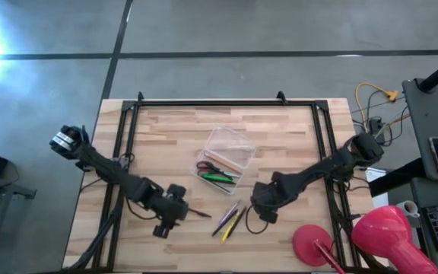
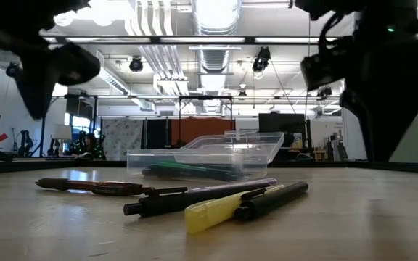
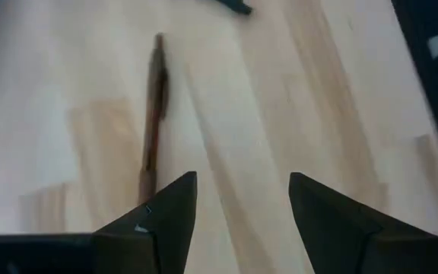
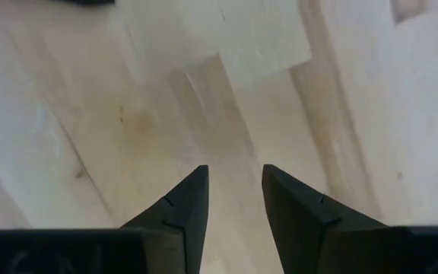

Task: Pick & place school supplies into a supply box
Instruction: Put the brown pen into the transparent case

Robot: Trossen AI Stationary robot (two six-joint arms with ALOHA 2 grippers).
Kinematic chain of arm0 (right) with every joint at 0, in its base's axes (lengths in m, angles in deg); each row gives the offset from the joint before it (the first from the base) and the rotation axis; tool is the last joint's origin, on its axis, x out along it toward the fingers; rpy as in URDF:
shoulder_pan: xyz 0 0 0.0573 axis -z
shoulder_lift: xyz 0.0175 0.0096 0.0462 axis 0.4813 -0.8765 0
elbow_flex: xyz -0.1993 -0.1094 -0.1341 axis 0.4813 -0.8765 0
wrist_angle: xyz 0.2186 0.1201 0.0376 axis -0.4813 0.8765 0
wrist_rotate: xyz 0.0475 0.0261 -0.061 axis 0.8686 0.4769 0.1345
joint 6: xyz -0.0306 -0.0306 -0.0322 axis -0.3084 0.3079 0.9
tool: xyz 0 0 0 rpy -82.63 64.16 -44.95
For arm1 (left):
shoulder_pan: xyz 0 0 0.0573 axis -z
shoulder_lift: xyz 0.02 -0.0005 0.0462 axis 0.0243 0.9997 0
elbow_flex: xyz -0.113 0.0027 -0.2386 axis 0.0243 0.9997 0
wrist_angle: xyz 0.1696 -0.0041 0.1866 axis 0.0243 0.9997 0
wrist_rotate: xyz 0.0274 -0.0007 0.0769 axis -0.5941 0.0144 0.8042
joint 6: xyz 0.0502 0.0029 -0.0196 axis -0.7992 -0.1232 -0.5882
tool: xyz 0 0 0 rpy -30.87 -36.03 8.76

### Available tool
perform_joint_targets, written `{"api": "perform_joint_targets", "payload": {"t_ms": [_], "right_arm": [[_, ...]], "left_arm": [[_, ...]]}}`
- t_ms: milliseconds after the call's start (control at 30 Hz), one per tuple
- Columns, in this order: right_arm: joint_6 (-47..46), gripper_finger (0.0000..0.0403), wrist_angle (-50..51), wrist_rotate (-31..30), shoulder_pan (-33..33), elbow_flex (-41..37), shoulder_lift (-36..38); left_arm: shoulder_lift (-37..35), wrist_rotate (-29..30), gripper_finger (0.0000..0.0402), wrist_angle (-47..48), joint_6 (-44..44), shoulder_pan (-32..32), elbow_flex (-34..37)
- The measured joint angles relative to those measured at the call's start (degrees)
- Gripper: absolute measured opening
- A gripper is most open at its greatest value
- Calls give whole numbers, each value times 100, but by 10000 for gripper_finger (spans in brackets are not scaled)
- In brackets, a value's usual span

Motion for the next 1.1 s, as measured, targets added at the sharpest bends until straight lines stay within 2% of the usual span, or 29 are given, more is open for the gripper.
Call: {"api": "perform_joint_targets", "payload": {"t_ms": [100,233,400,600,767,933,1100], "right_arm": [[-215,112,-178,3,-73,-91,0],[-426,109,-299,5,-123,-113,0],[-474,110,-339,3,-149,-65,0],[-500,109,-364,1,-147,-63,0],[-538,104,-347,1,-147,-75,0],[-537,107,-348,1,-147,-71,0],[-393,104,-339,-17,-147,-100,0]], "left_arm": [[27,441,193,-748,-95,8,446],[28,929,193,-808,8,-187,581],[162,893,193,-1094,-345,-343,441],[875,726,193,-1752,-457,-549,444],[1401,576,185,-1553,-383,-678,289],[1674,372,130,-1016,-425,-698,47],[1666,307,26,-782,-531,-754,44]]}}
